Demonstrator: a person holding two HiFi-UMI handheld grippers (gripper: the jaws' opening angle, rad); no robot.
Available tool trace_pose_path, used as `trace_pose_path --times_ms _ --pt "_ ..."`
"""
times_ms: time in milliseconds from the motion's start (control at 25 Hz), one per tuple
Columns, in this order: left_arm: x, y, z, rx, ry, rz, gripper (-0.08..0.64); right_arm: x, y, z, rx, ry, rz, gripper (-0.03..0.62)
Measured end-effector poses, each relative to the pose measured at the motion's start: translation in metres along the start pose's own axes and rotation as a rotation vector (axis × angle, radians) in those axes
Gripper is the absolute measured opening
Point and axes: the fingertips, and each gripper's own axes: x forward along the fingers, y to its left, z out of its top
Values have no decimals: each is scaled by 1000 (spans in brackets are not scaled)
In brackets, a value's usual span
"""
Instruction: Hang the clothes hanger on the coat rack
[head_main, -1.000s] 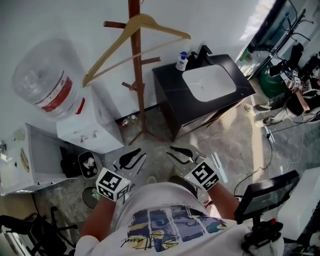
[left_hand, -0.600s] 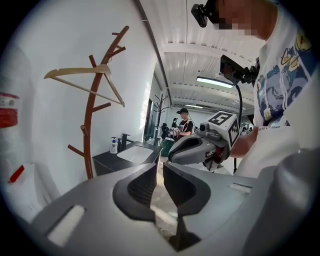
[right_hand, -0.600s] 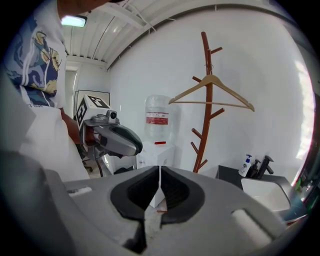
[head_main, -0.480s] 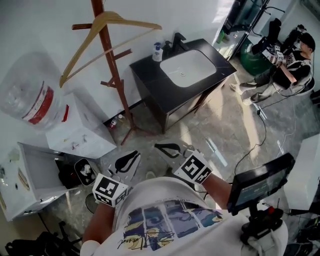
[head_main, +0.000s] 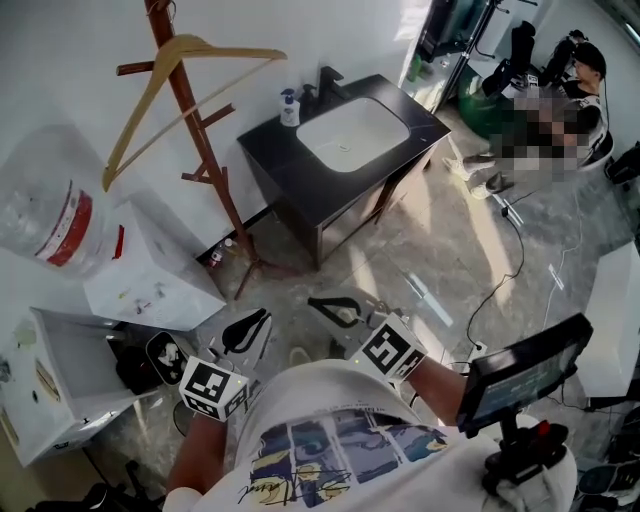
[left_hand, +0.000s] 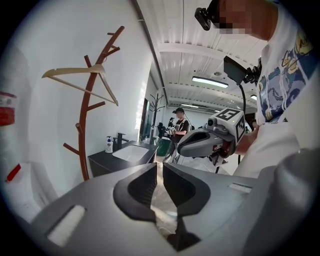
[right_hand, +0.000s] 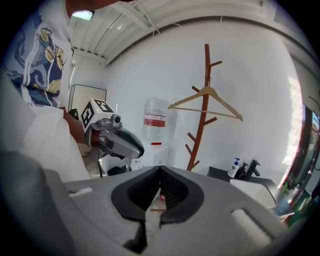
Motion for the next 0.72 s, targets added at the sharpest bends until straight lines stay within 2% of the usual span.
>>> trace_pose_path --times_ms 280,520,720 --pt "14 -17 3 6 -3 -20 40 -21 2 -13 31 -20 -4 0" --pt "40 -33 19 -28 -30 34 40 -46 -22 -16 3 -21 48 0" --pt "68 -47 37 -40 -53 48 43 -69 -45 -27 11 -16 76 0"
